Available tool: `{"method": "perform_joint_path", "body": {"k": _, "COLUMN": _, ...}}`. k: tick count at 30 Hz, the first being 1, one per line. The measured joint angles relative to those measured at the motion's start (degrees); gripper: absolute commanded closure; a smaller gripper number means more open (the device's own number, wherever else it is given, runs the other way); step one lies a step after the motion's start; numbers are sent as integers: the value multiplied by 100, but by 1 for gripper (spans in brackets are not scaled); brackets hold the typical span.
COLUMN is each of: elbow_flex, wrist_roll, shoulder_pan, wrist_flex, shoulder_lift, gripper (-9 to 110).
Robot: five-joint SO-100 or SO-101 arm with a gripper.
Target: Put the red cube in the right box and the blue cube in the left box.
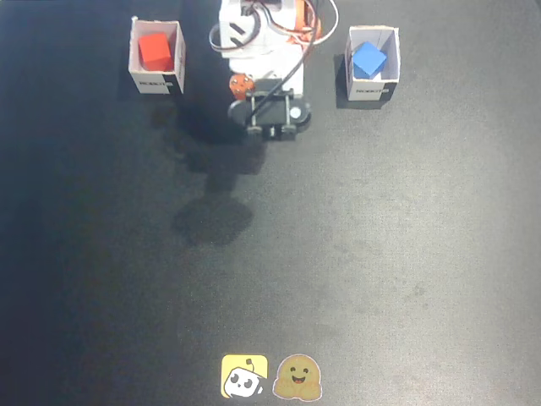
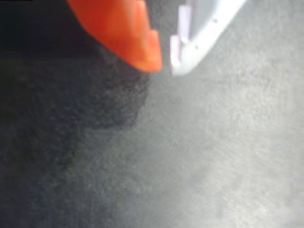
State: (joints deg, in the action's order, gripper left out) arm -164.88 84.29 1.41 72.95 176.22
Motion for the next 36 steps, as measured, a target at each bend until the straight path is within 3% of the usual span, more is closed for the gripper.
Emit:
{"method": "perform_joint_path", "body": {"k": 8, "elbow_flex": -9, "wrist_roll": -185, "shoulder_pan": 97, "wrist_flex": -308, "shoulder_lift": -527, "gripper": 101}}
{"method": "perform_joint_path", "body": {"k": 36, "elbow_flex": -9, "wrist_roll": -185, "shoulder_pan": 53, "wrist_flex": -88, "shoulder_lift": 35, "gripper": 101}}
